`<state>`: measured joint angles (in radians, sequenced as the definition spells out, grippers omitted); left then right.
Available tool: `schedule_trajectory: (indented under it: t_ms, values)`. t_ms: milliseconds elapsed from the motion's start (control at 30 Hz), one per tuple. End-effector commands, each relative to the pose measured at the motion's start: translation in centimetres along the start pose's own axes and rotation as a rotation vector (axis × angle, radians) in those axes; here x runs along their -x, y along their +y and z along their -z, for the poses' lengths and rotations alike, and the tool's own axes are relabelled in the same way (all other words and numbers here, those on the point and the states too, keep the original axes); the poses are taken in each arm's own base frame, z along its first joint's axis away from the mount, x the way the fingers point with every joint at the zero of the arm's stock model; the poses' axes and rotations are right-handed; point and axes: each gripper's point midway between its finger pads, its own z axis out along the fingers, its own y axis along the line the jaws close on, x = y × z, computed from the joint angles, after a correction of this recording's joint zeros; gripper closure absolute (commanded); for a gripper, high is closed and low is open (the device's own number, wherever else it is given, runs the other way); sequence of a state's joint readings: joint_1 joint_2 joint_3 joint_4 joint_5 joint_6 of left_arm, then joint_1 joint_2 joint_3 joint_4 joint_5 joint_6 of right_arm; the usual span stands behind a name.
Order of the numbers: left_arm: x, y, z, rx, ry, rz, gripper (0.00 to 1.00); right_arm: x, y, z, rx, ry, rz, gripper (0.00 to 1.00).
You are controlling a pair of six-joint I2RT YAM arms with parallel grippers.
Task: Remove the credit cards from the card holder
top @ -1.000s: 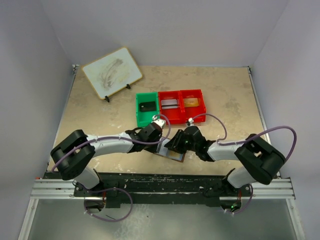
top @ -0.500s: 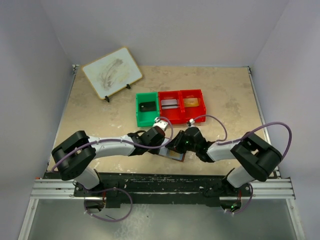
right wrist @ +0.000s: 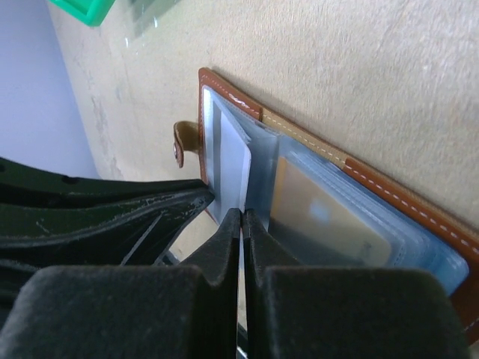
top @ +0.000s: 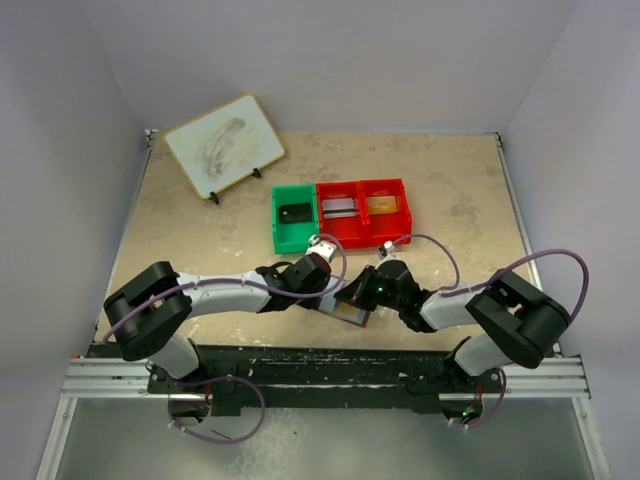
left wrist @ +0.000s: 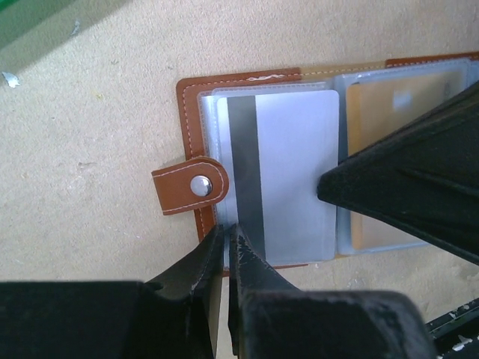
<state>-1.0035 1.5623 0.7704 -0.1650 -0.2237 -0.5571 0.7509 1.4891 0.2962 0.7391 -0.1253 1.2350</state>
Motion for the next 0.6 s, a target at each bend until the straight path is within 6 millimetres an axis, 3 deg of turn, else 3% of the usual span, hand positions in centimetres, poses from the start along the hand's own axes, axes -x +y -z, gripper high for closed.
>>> schedule_trajectory:
  t_ms: [0,200,567]
  values:
    - [-2.8,0.9,-0.7,0.044,0.077,0.005,0.98,-0.6,0.6,1.1,0.055,0.033,0.035,1.00]
    - [-3.0,1.1,-0.8,0.060,0.080,0.004,0.98,-0.9,-1.0,1.8,0.018,0.036,0.009,1.00]
    - [-2.4,0.7,-0.5,0.063,0.068,-0.003,1.00,-0.9,-2.1,2.3,-0.007,0.026,-0.032,0.99]
